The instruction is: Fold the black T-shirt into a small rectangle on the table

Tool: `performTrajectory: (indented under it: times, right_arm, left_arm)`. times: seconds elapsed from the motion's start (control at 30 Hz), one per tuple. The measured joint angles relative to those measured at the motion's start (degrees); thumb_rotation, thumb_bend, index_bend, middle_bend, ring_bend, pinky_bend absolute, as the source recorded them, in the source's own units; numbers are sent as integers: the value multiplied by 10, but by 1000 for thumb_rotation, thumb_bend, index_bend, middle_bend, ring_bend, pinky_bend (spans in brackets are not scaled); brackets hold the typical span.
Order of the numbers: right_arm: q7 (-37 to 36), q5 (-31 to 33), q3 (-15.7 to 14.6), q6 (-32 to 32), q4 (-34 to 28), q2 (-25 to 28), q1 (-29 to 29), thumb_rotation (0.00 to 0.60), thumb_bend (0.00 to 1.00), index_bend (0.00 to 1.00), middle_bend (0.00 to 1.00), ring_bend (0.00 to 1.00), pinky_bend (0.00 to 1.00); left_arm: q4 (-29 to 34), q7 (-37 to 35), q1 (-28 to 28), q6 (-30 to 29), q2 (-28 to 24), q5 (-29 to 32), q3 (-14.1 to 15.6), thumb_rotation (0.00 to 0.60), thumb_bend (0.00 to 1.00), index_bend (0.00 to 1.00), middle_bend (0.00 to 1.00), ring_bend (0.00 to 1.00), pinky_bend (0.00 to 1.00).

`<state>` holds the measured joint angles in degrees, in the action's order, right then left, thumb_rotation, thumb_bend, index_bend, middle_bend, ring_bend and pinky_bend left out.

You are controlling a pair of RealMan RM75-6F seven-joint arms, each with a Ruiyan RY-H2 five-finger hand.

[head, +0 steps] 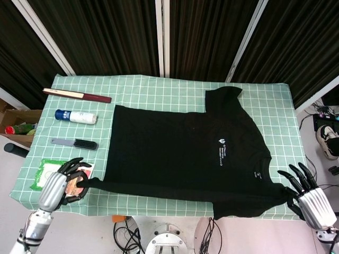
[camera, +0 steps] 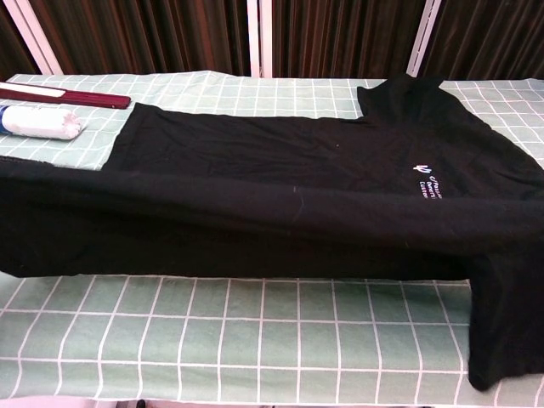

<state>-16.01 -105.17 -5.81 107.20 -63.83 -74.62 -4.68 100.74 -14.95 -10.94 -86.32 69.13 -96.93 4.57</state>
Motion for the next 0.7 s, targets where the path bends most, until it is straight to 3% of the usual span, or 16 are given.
performTrajectory:
  times: [0.27,0.43,0.7]
  right_arm:
    - [-7,69,55,-124,-46,6,-65,600,688,759,264,63,71]
    - [-7,117,91,-203,-55,5,-107,600,688,760,258,59,67]
    - [0,167,132,-301,-23,-31,-174,600,689,765,259,60,60]
  left_arm:
    - [-17,-1,-102,158,-5,141,-97,600,484,632,280,160,193]
    - [-66,-7,-161,253,6,232,-147,600,486,633,278,155,189]
    - [-191,27,-241,347,52,318,-189,600,491,633,271,146,184]
